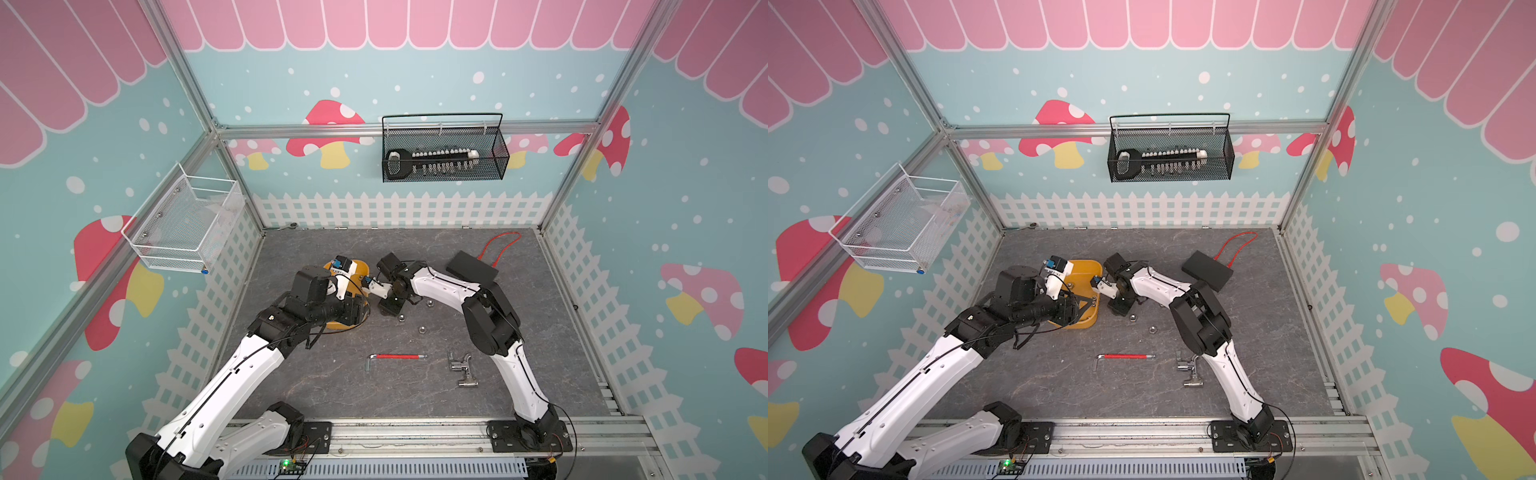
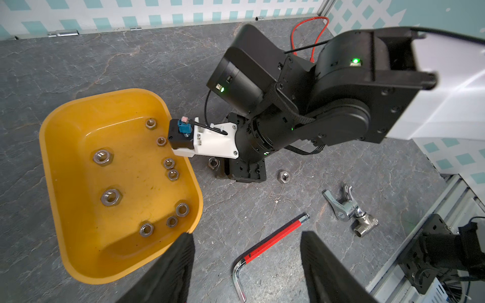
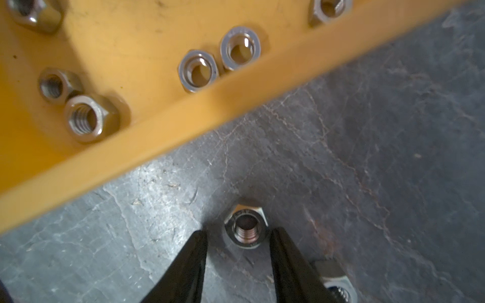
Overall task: Put the nuts on the desktop into the storage box
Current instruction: Pick up the nut from the center of the board, then place the nut in the storage box.
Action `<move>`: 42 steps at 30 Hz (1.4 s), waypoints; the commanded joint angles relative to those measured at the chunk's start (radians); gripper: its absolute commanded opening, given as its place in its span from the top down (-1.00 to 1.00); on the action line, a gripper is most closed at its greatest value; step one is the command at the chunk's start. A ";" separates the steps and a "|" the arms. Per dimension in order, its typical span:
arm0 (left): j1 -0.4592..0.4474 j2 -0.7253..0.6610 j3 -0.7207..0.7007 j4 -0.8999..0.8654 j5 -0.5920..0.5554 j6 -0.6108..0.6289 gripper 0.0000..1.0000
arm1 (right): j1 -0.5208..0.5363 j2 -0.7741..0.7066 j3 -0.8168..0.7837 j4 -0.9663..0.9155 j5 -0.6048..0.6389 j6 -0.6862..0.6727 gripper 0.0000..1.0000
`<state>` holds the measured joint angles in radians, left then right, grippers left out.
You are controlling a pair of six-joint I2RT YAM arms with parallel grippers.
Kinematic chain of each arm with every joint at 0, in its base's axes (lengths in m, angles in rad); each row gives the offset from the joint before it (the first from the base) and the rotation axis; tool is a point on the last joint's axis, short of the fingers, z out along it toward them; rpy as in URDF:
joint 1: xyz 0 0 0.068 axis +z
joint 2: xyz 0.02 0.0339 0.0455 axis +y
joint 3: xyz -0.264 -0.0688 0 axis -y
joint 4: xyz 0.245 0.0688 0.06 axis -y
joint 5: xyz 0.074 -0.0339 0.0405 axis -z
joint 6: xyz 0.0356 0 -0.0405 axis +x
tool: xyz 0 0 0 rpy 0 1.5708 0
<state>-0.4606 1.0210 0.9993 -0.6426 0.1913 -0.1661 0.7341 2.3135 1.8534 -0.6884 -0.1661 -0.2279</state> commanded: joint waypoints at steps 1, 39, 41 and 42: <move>-0.004 -0.012 -0.004 -0.017 -0.027 0.027 -0.36 | 0.007 0.042 0.024 -0.020 0.000 0.008 0.10; -0.006 -0.118 0.051 -0.010 0.010 0.029 -0.37 | 0.007 -0.011 0.467 -0.172 -0.044 0.026 1.00; -0.006 -0.129 0.052 -0.009 0.016 0.025 -0.38 | 0.008 0.060 0.574 -0.200 -0.102 0.031 1.00; -0.007 -0.130 0.050 -0.010 0.013 0.026 -0.38 | 0.009 0.091 0.607 -0.204 -0.124 0.035 0.99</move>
<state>-0.4614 0.9043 1.0275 -0.6540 0.1795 -0.1524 0.7353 2.3112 2.3848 -0.8207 -0.1791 -0.2077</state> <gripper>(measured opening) 0.688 0.227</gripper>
